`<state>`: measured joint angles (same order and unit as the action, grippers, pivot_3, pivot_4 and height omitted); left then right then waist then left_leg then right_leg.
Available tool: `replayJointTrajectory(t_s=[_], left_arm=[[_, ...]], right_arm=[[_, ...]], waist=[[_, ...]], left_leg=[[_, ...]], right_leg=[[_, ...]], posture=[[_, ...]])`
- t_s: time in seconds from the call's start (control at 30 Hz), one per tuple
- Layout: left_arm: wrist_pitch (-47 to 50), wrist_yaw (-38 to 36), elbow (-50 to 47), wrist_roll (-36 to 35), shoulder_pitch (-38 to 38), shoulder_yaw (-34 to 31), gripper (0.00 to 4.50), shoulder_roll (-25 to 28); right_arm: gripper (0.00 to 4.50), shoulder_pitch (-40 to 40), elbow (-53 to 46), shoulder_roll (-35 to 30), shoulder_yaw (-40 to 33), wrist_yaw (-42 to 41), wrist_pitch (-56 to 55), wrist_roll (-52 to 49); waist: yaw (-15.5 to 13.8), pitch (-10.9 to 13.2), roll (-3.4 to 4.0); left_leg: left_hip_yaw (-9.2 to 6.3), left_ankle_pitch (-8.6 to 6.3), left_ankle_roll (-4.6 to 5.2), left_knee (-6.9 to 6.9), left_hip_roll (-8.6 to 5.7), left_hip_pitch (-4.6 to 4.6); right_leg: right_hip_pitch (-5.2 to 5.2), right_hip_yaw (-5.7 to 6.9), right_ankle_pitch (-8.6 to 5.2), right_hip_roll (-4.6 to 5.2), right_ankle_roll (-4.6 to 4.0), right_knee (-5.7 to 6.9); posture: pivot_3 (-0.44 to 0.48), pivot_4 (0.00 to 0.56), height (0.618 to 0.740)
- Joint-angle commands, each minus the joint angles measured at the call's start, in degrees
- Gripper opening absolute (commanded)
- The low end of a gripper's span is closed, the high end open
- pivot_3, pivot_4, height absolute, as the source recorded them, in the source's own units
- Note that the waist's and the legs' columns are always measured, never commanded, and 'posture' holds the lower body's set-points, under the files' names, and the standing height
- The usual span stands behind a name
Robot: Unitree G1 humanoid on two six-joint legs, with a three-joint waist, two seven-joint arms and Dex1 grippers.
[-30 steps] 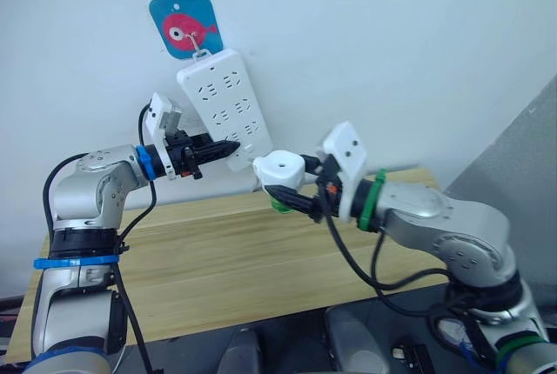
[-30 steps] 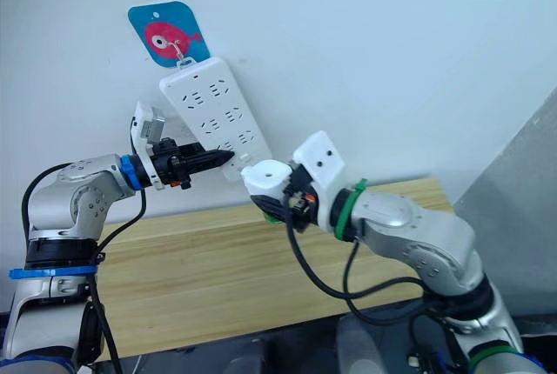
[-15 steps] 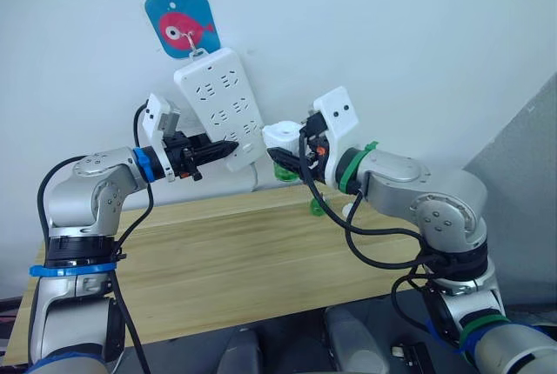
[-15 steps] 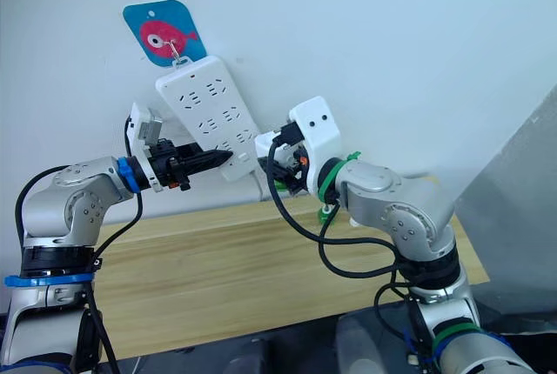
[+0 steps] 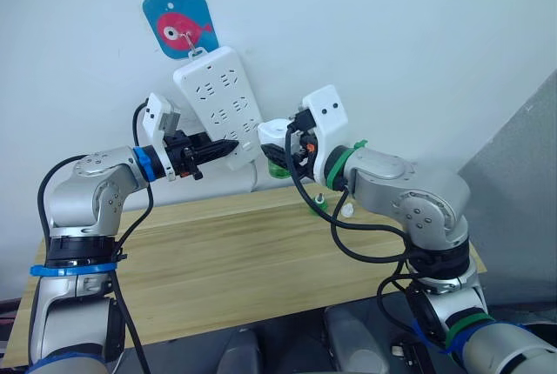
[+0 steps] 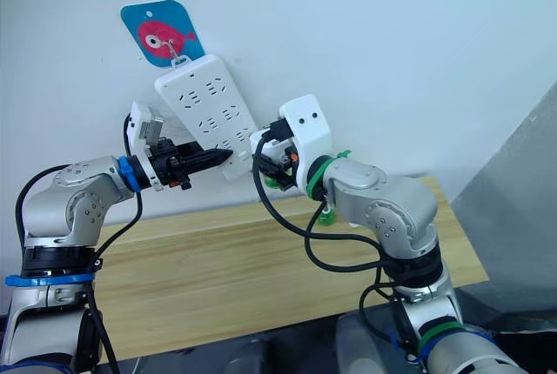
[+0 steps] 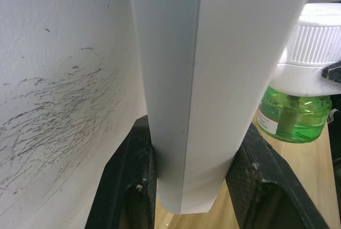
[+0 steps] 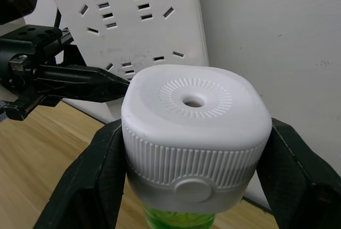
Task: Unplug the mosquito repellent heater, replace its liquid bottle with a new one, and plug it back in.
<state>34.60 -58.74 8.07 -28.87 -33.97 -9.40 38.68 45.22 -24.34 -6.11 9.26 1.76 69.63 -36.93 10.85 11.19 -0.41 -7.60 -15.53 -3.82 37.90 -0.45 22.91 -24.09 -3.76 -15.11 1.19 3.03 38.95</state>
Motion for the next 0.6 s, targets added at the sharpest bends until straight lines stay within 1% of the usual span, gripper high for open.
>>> replayJointTrajectory(t_s=[0.03,0.6], left_arm=[[-1.28,-0.58,-2.63,-0.03,-0.35,1.31,1.32,-0.28],[-0.71,-0.62,-3.23,-0.37,-0.19,1.73,1.32,-0.47]], right_arm=[[3.03,1.88,-1.38,1.39,-0.17,-0.81,-0.35,1.11],[3.03,1.42,-1.32,2.9,1.05,-3.23,-0.73,5.7]], waist=[[0.0,0.0,0.0],[0.05,0.0,0.0]], left_leg=[[0.0,0.0,0.0,0.0,0.0,0.0],[-0.01,0.0,0.0,0.01,-0.01,0.0]], right_leg=[[0.0,0.0,0.0,0.0,0.0,0.0],[0.0,0.01,0.0,0.02,0.0,0.01]], posture=[[-0.24,0.172,0.74],[-0.241,0.175,0.74]])
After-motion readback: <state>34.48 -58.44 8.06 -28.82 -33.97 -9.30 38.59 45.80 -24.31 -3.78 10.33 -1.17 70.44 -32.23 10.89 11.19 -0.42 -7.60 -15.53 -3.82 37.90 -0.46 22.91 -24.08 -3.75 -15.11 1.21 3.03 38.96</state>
